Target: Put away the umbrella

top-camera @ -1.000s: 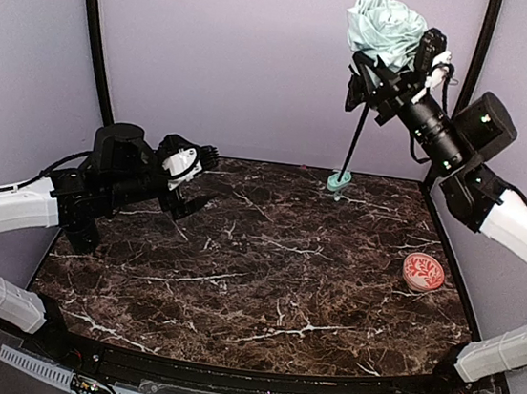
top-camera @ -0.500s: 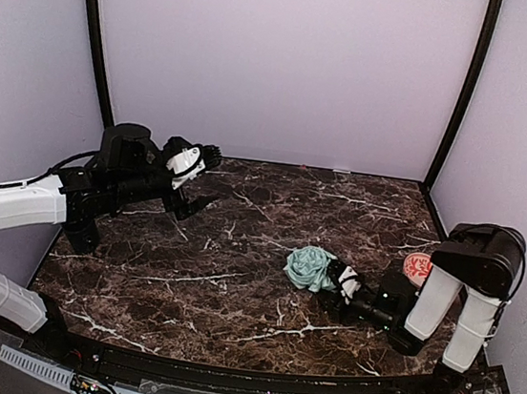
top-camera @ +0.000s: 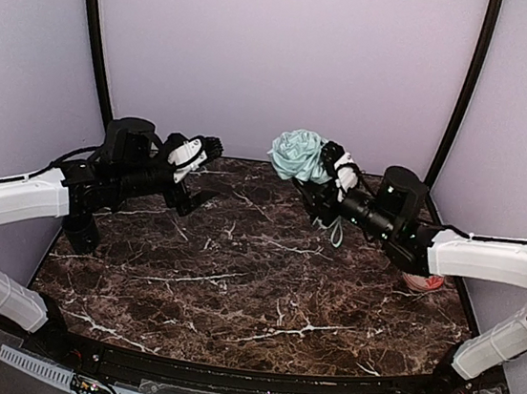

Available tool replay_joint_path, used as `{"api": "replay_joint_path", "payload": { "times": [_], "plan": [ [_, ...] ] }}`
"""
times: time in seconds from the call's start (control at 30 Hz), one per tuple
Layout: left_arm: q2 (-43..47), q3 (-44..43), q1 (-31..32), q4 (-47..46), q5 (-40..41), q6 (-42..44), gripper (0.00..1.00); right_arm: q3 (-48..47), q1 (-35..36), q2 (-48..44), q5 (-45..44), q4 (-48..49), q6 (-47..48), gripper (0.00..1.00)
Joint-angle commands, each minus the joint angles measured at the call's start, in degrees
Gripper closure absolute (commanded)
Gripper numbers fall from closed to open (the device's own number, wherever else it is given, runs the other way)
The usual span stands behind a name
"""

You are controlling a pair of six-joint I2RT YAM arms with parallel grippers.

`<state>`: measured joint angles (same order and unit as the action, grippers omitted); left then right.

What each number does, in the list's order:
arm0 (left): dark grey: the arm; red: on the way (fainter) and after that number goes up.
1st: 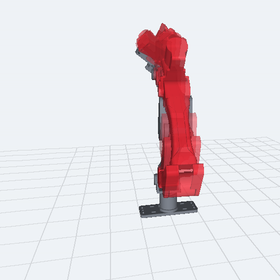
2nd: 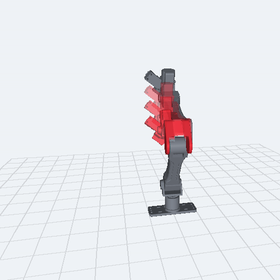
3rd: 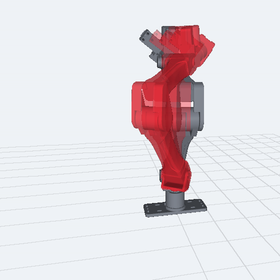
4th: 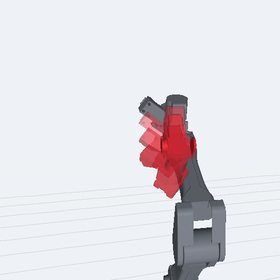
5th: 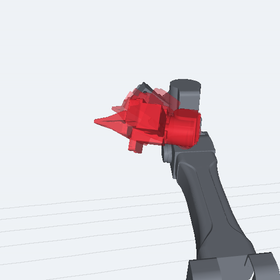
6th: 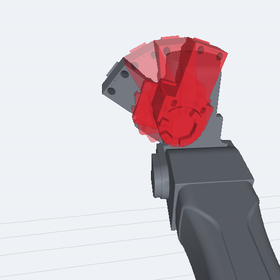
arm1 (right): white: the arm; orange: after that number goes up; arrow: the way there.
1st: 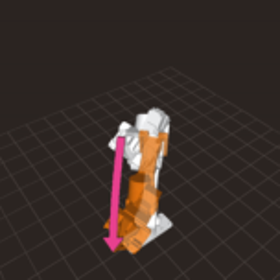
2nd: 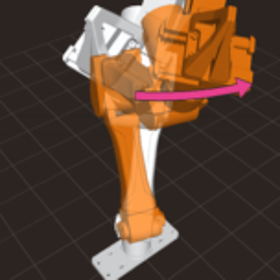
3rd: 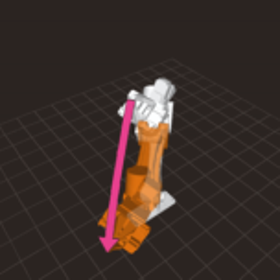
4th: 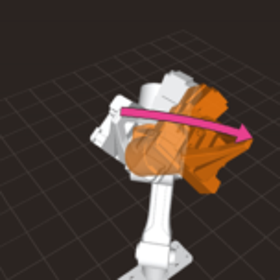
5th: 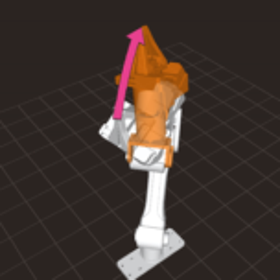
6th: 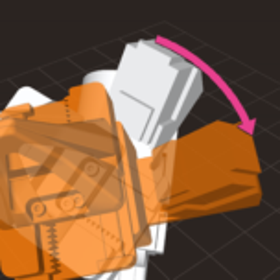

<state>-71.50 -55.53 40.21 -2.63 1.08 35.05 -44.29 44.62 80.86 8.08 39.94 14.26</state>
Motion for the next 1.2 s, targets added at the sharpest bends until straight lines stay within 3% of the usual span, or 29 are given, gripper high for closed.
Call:
{"api": "replay_joint_path", "payload": {
  "times": [0.0, 0.07, 0.1, 0.13, 0.17, 0.2, 0.3, 0.43, 0.57, 0.77, 0.97, 1.03, 1.17],
  "plan": [
    [-2.1, -4.9, -1.3, 5.1, 4.9, -7.5, 0.01, -11.0, 0.3, -1.2, 0.1, -25.3, -0.6, 0.98],
    [-3.4, -6.0, -1.6, 7.0, 6.1, -11.4, 0.01, -14.2, 0.3, -0.4, 0.1, -30.7, -0.6, 0.98],
    [-3.8, -6.4, -1.8, 7.3, 6.8, -13.7, 0.01, -15.7, 0.3, 0.1, -12.4, -33.3, -0.6, 0.75],
    [-4.1, -6.4, -1.8, 7.3, 7.2, -16.4, 0.01, -16.9, 0.3, 0.9, -20.4, -35.9, -7.4, 0.98],
    [-4.2, -6.4, -2.0, 7.5, 7.4, -19.0, 0.01, -18.1, 0.5, 1.4, -22.8, -38.8, -32.7, 1.0],
    [-4.3, -6.4, -2.0, 7.9, 6.8, -21.7, 0.01, -19.2, 0.6, 2.5, -25.0, -42.3, -38.0, 1.0],
    [-4.6, -5.4, -2.1, 9.0, 5.8, -27.5, 0.01, -19.1, 0.9, 4.5, -28.2, -46.0, -45.9, 0.99],
    [-6.3, -5.1, -2.2, 12.9, 11.5, -35.2, 0.01, -18.4, 2.0, 7.6, -28.0, -47.6, -54.3, 1.0],
    [-7.5, -4.4, -2.2, 13.8, 14.3, -33.9, 0.01, -18.6, 4.2, 12.2, -28.8, -48.8, -59.5, 0.99],
    [-3.6, -0.9, -2.4, 10.8, 14.0, -33.2, 0.01, -19.4, 5.6, 20.3, -26.0, -50.6, -64.5, 0.89],
    [-1.9, 0.3, -2.4, 9.5, 13.4, -31.7, 0.01, -24.8, 6.5, 26.2, -25.6, -55.5, -62.1, 0.68],
    [-2.0, 0.4, -2.4, 9.4, 13.1, -31.5, 0.01, -25.3, 6.5, 26.3, -24.7, -55.7, -62.0, 0.57],
    [-2.6, 0.2, -2.5, 9.6, 13.3, -30.9, 0.01, -24.6, 6.5, 23.5, -25.4, -56.5, -62.4, 0.02]
  ]
}}
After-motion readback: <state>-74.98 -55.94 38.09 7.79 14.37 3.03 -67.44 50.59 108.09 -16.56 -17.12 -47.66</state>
